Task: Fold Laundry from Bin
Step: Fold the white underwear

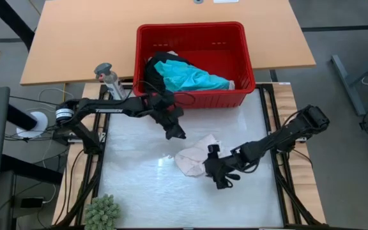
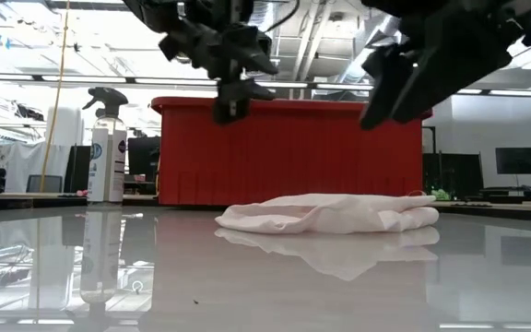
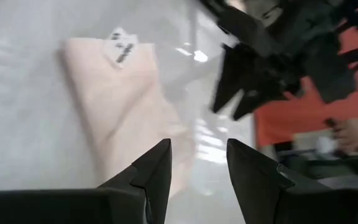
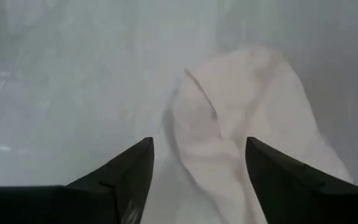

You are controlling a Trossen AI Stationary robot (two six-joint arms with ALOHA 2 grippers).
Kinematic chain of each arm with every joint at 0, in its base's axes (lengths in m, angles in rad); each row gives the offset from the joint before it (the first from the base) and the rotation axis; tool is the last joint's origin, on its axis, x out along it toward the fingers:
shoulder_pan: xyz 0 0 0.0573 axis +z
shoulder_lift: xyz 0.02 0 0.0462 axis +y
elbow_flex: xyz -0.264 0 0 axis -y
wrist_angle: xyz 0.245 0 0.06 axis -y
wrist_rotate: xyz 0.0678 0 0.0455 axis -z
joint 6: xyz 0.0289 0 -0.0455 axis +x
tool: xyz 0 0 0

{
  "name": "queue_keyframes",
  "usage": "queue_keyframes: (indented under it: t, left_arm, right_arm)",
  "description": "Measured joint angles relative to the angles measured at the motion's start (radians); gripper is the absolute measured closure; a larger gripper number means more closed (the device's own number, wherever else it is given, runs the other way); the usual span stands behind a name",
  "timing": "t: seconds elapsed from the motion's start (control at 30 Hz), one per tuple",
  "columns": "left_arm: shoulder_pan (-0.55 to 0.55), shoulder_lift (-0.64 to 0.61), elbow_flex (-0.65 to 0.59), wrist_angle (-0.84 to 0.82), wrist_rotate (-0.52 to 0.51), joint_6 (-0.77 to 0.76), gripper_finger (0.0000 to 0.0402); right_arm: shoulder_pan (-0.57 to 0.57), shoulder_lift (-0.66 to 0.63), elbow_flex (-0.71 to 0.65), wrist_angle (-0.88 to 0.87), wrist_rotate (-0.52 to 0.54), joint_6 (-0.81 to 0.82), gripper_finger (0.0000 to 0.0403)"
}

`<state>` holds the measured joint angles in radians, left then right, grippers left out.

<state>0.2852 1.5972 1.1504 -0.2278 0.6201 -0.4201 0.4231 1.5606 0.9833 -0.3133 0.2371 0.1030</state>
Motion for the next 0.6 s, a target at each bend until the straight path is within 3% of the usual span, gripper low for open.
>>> queue_keyframes:
  t: [0.17,0.3,0.6]
  left_arm:
    - [0.000,-0.090,-0.008,-0.054,-0.077,0.071,0.0260]
    - [-0.001,-0.163,-0.028,-0.078,-0.138,0.104,0.0260]
    - [0.000,-0.241,-0.041,-0.190,-0.248,0.164,0.0260]
  right_arm:
    - [0.022,0.140,0.063,0.056,0.043,-0.034,0.0117]
    - [0.026,0.277,0.199,0.043,0.103,-0.083,0.0117]
    - [-0.006,0.577,0.541,-0.265,0.162,-0.021,0.0117]
